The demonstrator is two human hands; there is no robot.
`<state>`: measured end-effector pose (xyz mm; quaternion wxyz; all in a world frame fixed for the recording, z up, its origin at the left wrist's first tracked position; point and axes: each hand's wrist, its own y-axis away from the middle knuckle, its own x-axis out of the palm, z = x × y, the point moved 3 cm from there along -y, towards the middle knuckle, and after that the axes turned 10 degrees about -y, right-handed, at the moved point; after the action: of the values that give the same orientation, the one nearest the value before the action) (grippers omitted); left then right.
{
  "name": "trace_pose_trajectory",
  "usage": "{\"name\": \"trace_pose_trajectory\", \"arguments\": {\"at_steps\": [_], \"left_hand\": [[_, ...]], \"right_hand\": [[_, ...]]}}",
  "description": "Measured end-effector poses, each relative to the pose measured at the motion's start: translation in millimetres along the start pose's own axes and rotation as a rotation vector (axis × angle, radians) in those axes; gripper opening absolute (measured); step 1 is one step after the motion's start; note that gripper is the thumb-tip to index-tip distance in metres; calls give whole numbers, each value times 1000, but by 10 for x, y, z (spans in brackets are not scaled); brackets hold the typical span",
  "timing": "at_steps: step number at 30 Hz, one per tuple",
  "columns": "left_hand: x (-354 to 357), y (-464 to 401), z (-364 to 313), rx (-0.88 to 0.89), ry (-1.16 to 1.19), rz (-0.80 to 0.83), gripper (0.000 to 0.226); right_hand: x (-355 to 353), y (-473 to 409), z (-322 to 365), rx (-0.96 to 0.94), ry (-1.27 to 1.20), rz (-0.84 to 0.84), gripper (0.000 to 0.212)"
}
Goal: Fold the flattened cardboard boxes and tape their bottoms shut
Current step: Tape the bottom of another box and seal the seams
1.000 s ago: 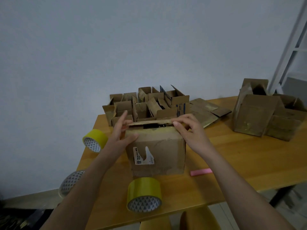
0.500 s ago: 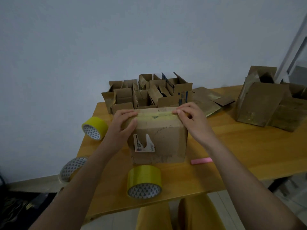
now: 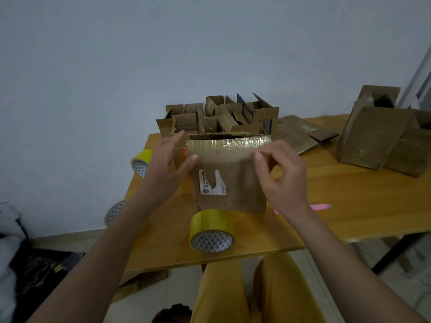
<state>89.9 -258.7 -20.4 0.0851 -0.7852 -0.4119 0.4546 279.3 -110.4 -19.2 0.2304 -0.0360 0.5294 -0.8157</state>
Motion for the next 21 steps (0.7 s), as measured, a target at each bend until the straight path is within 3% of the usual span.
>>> {"name": "trace_pose_trajectory", "arguments": {"at_steps": [2,4,6,8,10,12,16,21], "left_hand": [[-31,217,45,-51,24,-82,59],[24,467,124,-69,61,-33,49],[176,706,203,-114,74,211,48],[337,913,281,-175,48,471,65],[420,1041,358,-235,65,574,75],[443,1093,416,-247,109,579,71],[434,1146,374,-233,127,514,51],[431,1179,94,-284,449,399,44]], "right_hand": [[50,222,53,52,-122,139,20],[96,447,35,174,-205,236,18],[146,632,-52,364,-225,309,14],[206,802,-168,571,-176,450,25],[264,990,-249,749,-141,633,40],[285,1133,-285,833,-167,740,48],[306,1156,-227,808,-250,907,60],[311,1170,-119,792,-340,705,49]]}}
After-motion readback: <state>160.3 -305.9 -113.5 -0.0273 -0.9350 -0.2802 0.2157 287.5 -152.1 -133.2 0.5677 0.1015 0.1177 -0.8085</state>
